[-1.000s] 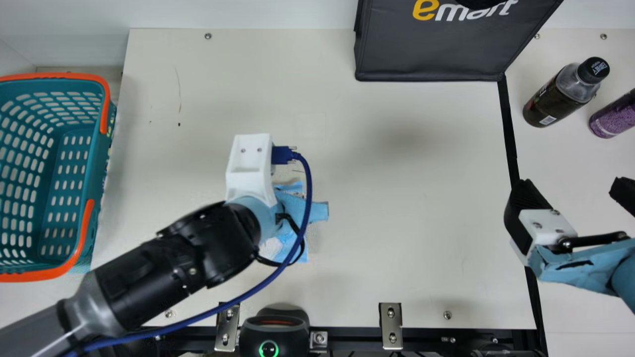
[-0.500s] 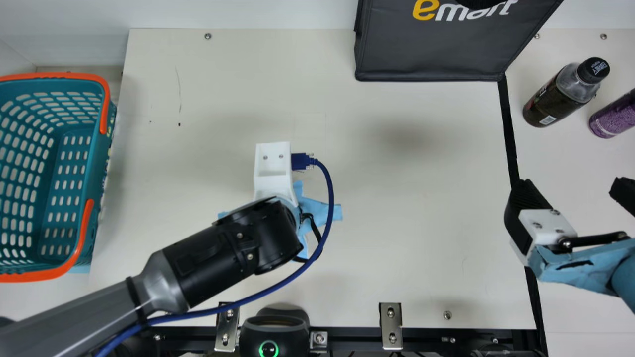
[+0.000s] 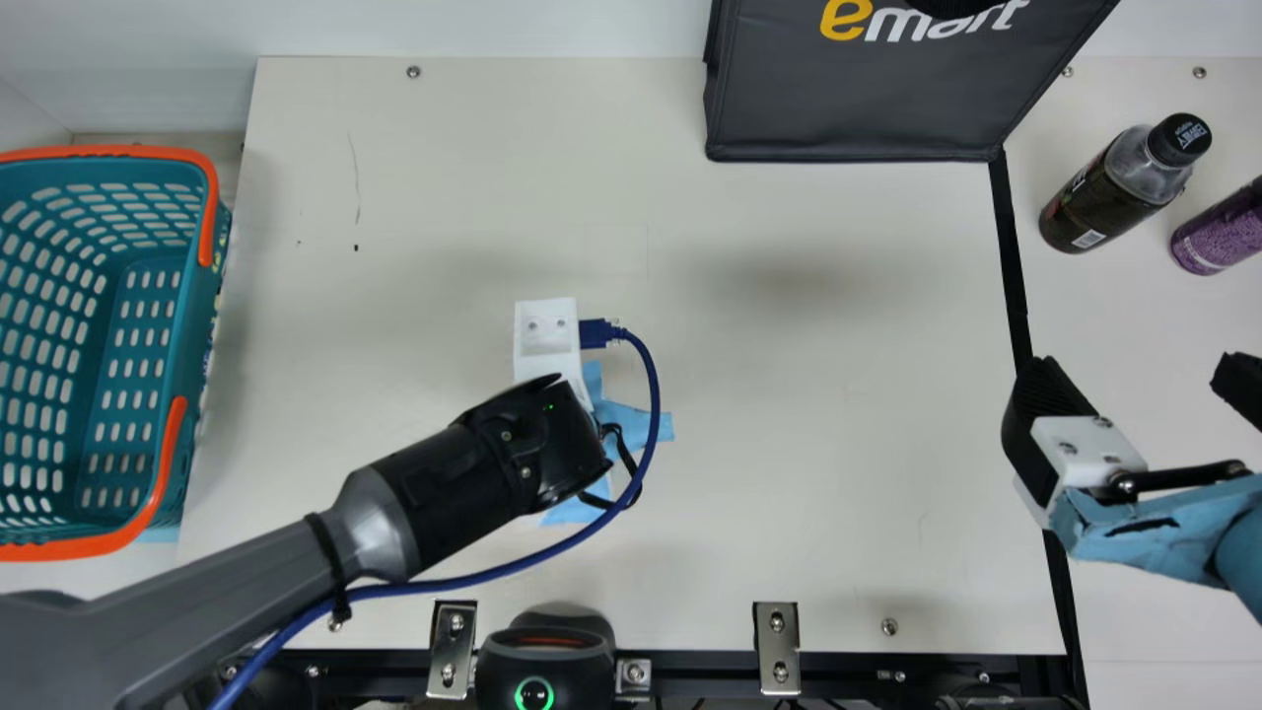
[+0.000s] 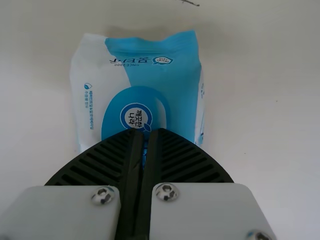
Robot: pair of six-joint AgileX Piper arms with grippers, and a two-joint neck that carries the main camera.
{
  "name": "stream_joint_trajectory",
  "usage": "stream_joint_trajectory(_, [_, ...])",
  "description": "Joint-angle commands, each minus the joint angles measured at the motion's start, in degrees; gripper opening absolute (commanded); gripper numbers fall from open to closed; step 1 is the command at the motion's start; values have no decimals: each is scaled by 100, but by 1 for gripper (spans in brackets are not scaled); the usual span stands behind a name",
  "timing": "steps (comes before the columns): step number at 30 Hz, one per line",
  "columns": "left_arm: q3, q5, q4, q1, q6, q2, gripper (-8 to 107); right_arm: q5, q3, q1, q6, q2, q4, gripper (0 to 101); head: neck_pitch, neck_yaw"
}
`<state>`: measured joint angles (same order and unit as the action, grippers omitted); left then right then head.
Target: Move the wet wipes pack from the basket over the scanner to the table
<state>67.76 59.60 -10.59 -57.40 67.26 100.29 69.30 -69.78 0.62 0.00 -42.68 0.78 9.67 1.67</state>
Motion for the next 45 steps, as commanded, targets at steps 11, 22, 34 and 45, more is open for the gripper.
stream_joint_trajectory(11, [-10,57,20,-50,97,-294,-8,0,0,0,0,0,0,95,-175,-9])
stream_joint_trajectory(22, [152,335,-20,-164,195,-624,5,0,0,0,0,0,0,95,-175,-9])
stream_joint_trajectory(34, [234,460,35,-181,164,-644,45,0,0,0,0,0,0,95,-175,-9])
stream_joint_trajectory(45, [256,517,67,-160,130,-616,82,6,0,0,0,0,0,95,-175,-9])
